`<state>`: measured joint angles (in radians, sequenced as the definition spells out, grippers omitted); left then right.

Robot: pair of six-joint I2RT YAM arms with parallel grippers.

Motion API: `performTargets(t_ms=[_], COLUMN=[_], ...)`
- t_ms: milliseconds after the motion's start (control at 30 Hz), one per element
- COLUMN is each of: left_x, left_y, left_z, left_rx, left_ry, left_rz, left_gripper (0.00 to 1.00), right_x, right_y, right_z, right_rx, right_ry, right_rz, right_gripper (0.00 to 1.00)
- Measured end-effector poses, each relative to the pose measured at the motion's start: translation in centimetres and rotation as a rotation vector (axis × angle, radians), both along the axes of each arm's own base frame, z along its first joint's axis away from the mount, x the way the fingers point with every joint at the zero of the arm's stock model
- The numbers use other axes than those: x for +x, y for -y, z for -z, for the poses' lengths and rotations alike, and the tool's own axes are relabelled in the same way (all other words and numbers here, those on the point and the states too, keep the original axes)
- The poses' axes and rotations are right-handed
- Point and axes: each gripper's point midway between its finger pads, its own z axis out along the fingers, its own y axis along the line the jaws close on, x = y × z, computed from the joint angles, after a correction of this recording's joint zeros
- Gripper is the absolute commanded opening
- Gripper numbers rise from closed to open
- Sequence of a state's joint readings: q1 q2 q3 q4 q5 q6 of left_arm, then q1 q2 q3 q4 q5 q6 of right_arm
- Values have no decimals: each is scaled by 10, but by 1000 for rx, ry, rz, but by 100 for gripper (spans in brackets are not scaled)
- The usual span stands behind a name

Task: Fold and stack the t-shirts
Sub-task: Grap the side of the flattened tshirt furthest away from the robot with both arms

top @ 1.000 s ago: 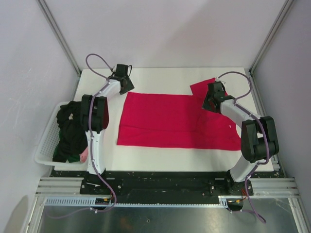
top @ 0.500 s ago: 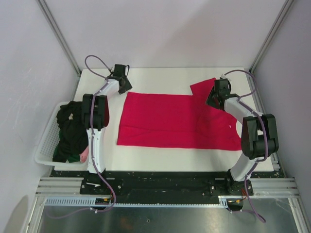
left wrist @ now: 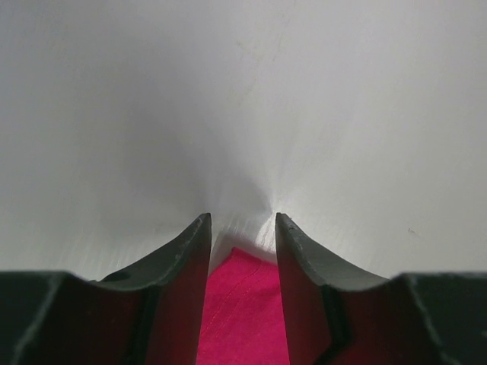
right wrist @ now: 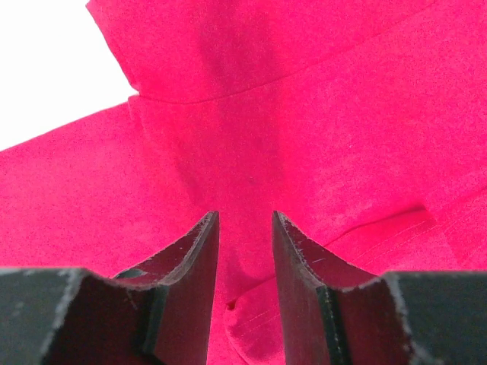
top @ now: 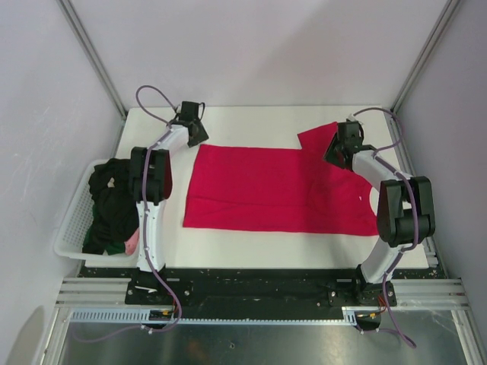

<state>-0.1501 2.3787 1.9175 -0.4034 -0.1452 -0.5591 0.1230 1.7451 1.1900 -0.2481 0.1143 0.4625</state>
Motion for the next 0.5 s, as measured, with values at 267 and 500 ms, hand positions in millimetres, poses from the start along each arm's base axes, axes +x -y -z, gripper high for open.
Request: performTargets(t_ms=[267, 500], left_x=[-2, -6], left_y=[6, 5], left_z=[1, 3], left_rx=[7, 11], left_ry=[5, -2], left_rz=[18, 17], left_gripper=[37, 19], right_x=[10, 21], right_y=[3, 4], right_z=[-9, -6], right_rx=[4, 16], right_ry=[24, 21], right_rz=[10, 10], right_gripper=[38, 39])
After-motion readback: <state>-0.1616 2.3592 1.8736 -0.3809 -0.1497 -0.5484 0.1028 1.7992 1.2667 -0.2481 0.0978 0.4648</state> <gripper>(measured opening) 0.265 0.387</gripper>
